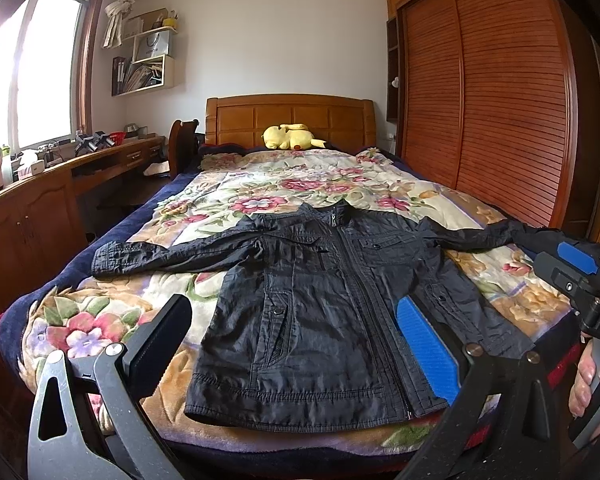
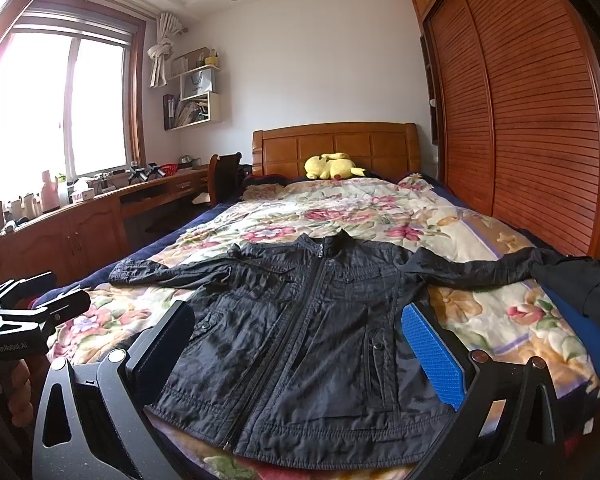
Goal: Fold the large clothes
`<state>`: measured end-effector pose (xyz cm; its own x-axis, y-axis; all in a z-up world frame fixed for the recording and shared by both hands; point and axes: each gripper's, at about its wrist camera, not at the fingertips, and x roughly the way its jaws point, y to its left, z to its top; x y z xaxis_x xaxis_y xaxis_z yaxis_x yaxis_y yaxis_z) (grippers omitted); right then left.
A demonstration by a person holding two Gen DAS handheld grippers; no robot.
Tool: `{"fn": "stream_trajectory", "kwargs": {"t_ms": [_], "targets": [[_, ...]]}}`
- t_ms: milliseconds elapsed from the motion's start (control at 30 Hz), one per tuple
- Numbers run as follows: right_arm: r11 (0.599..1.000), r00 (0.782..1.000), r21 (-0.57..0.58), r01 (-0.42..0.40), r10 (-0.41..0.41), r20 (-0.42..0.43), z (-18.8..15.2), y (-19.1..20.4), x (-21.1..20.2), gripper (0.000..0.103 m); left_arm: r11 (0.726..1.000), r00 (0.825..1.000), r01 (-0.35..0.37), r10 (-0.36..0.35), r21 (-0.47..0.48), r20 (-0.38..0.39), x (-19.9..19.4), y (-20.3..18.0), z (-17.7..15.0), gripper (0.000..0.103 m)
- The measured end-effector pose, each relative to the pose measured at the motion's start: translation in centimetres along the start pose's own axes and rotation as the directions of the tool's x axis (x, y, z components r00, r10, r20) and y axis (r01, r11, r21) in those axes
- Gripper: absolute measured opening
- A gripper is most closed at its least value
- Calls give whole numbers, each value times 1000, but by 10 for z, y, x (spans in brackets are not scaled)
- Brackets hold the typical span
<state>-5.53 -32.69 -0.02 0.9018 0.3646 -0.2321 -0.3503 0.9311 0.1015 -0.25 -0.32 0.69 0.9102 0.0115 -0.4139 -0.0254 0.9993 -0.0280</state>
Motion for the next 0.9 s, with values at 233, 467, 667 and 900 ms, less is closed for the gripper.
{"fn": "stream_trajectory", "kwargs": {"t_ms": [233,467,667,900], "targets": [[1000,1000,-1,-3,3,3,0,1,-1,103,1000,1000,-2,2,0,0,0,-1,0,103],[1000,1000,-1,-4,4,5,0,1,-2,103,1000,1000,-1,1,1,2,0,-1,0,103],[1000,1000,-1,-5,5,5,0,1,-2,103,1000,1000,-1,1,1,3,0,-1,1,103],[1000,1000,1,-9,9,4,0,1,-2,103,1000,1000,-3,3,1,2,0,-1,0,103]]}}
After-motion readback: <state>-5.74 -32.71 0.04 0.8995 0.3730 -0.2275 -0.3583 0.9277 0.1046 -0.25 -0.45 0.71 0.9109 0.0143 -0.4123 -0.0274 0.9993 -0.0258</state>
